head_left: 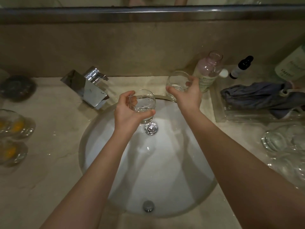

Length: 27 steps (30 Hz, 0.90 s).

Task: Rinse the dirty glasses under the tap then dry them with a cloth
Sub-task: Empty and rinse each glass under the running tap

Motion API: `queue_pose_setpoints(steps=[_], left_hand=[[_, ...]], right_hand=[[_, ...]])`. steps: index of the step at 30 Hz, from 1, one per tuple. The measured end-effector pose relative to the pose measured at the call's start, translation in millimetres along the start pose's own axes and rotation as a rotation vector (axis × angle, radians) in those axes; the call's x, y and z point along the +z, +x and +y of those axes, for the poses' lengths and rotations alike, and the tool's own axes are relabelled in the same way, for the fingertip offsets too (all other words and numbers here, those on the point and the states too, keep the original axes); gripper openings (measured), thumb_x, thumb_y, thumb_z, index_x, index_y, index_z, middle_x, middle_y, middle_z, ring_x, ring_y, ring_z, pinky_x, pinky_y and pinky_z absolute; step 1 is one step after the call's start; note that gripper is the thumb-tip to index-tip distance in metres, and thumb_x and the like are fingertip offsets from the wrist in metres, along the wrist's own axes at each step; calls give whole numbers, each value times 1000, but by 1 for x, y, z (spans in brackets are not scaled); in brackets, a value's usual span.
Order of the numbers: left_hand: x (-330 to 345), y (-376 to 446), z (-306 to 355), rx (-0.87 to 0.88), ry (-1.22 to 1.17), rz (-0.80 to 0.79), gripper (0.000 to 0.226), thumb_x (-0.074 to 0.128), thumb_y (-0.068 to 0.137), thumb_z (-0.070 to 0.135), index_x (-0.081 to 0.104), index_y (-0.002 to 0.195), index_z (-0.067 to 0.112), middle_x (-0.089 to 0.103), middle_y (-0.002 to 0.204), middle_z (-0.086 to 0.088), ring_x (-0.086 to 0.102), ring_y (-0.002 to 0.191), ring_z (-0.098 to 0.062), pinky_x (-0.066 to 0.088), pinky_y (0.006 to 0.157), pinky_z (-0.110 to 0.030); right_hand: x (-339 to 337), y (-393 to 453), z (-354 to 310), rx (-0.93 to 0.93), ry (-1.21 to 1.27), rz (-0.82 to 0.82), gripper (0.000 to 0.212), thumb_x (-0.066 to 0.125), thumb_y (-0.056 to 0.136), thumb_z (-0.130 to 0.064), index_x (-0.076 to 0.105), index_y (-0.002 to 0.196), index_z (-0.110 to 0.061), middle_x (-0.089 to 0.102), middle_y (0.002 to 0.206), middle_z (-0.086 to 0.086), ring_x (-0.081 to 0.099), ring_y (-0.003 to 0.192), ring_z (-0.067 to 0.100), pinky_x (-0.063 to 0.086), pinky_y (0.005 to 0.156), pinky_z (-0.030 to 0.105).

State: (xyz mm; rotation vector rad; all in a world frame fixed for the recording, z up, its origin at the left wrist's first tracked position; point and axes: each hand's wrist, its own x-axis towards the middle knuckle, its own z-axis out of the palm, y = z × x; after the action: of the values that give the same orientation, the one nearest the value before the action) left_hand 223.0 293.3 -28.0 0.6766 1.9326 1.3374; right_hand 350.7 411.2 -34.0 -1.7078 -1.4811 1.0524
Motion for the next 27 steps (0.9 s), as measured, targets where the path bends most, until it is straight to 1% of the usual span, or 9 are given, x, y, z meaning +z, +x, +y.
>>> queue_pose_setpoints(steps=[2, 5, 9, 13, 18, 22, 24, 25, 27], left_hand=[[-3, -7, 3, 16, -19, -19, 83, 94, 51, 1, 51, 119, 23, 60, 114, -4, 59, 108, -13, 48, 96, -26], [-5, -20, 8, 48, -11, -67, 80, 91, 56, -3, 51, 120, 21, 59, 114, -3, 59, 108, -13, 49, 93, -22], [-4, -47, 13, 72, -7, -151, 82, 91, 57, -2, 51, 125, 18, 59, 119, -3, 59, 114, -14, 49, 97, -24], [-2, -82, 20, 121, 41, -236, 82, 93, 55, 1, 51, 122, 23, 59, 121, -2, 59, 116, -16, 48, 102, -33], [0, -131, 23, 163, 83, -347, 82, 92, 56, 2, 53, 126, 18, 59, 120, 2, 58, 111, -11, 46, 96, -21], [14, -169, 21, 196, 149, -451, 83, 93, 54, 5, 54, 126, 20, 61, 119, 2, 54, 110, -8, 41, 89, -13], [29, -185, 20, 213, 180, -480, 82, 94, 53, 9, 54, 124, 23, 60, 117, 4, 53, 110, -8, 38, 82, -7], [38, -193, 20, 227, 200, -489, 81, 95, 53, 10, 54, 121, 25, 60, 116, 5, 53, 110, -9, 38, 81, -8], [57, -208, 21, 259, 231, -501, 80, 95, 52, 12, 52, 117, 28, 60, 114, 5, 54, 111, -14, 43, 88, -18]], right_hand=[[-11, -15, 2, 6, 48, 34, 77, 85, 68, -36, 48, 132, -14, 57, 120, 3, 55, 113, 21, 42, 97, 34], [-34, -42, 4, 4, 40, 47, 77, 87, 67, -35, 50, 131, -16, 55, 112, -4, 52, 103, 11, 38, 87, 21], [-67, -86, 15, 38, 63, 92, 79, 88, 65, -32, 49, 132, -16, 59, 119, 3, 57, 110, 18, 45, 96, 31], [-101, -130, 32, 72, 40, 140, 81, 88, 65, -33, 48, 133, -17, 58, 124, 2, 56, 113, 18, 44, 98, 31], [-146, -182, 65, 56, -12, 219, 79, 88, 63, -34, 50, 130, -16, 50, 129, 0, 57, 111, 21, 46, 98, 37], [-186, -216, 93, 83, -17, 276, 77, 84, 55, -41, 53, 121, -20, 55, 117, -1, 58, 106, 25, 48, 93, 44], [-208, -224, 104, 98, -29, 298, 75, 87, 58, -37, 53, 121, -18, 55, 116, 0, 58, 107, 25, 47, 94, 46], [-219, -226, 110, 100, -43, 305, 73, 88, 60, -34, 53, 121, -17, 55, 116, 0, 57, 107, 26, 47, 94, 46], [-240, -227, 119, 91, -76, 313, 72, 89, 60, -33, 54, 121, -15, 55, 116, 1, 58, 106, 26, 47, 93, 46]])
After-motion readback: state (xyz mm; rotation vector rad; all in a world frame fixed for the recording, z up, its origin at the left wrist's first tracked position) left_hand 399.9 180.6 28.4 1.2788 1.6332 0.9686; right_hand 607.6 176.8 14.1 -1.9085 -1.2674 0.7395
